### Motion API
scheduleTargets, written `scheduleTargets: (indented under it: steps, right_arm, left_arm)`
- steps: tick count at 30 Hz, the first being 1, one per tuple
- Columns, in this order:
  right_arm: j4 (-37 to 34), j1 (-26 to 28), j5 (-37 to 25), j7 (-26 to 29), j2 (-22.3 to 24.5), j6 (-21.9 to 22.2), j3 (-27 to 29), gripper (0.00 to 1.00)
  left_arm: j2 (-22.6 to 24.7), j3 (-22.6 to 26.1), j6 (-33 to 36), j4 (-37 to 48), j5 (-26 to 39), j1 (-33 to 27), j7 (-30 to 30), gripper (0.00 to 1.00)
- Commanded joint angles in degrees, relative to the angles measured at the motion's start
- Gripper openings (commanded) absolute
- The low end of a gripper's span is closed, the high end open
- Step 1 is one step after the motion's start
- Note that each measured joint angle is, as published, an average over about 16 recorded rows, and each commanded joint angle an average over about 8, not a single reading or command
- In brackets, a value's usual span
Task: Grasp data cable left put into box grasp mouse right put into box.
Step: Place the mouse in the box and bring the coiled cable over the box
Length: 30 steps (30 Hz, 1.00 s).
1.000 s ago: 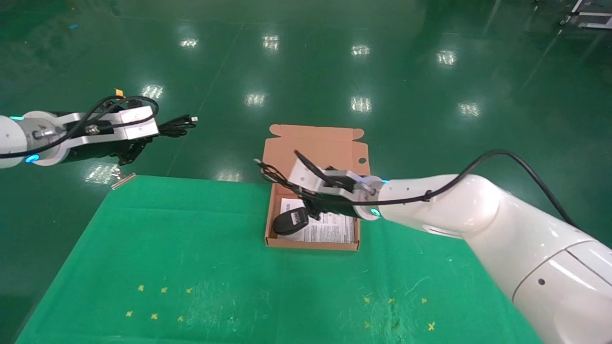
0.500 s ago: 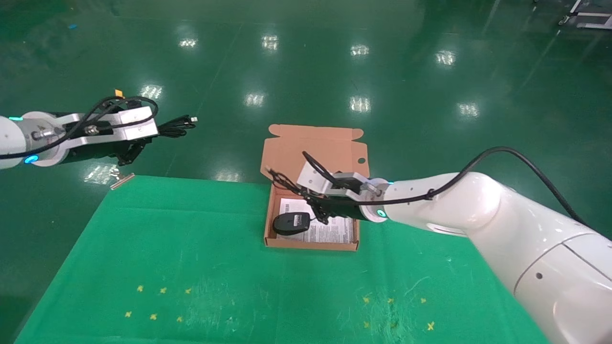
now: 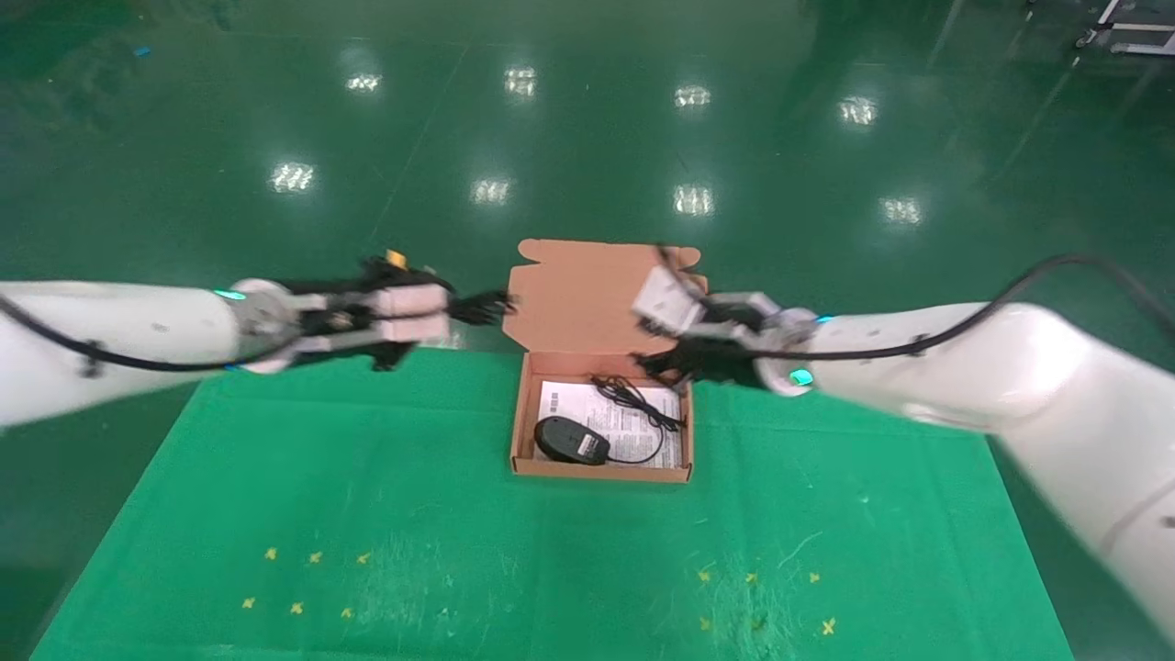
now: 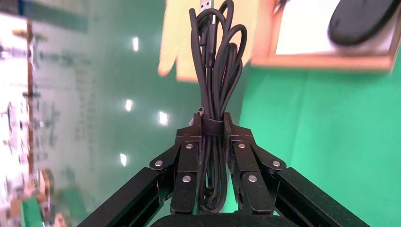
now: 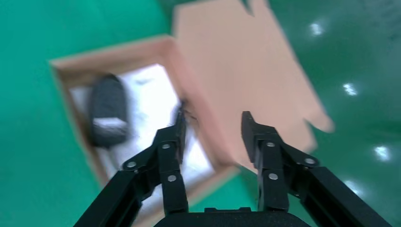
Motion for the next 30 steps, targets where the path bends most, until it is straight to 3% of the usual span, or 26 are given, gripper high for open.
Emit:
scheduleTargets:
  steps: [1, 13, 21, 28, 29, 30]
  right_arm:
    - [0.8, 0.63, -0.33, 0.17, 1.72, 0.2, 0.09, 1.0]
    - [12.14, 0.99, -3.73, 6.29, 14.08, 1.92, -0.38, 1.0]
    - [19.71, -0.74, -6.79, 12.44, 20.65, 4.21, -1.13, 1.0]
    - [23.32, -1.71, -9.43, 16.51, 23.37, 4.8, -2.05, 1.0]
    - [23.55, -1.75, -9.71, 16.84, 23.54, 4.82, -2.14, 1.0]
    - [23.82, -1.78, -10.03, 17.23, 23.74, 4.86, -2.24, 1.0]
  left_arm:
    - [1.88, 0.44, -1.78, 1.27, -0.85, 0.8, 2.23, 0.0]
    - [14.64, 3.24, -11.15, 17.23, -8.24, 2.12, 17.93, 0.0]
    - [15.84, 9.77, -13.94, 19.9, -18.34, 2.99, 24.68, 0.0]
    - [15.92, 16.48, -16.3, 20.1, -25.72, 2.97, 26.89, 0.0]
    - [15.93, 17.12, -16.54, 20.12, -26.4, 2.92, 26.98, 0.04]
    - [15.95, 17.82, -16.8, 20.17, -27.18, 2.87, 27.04, 0.16]
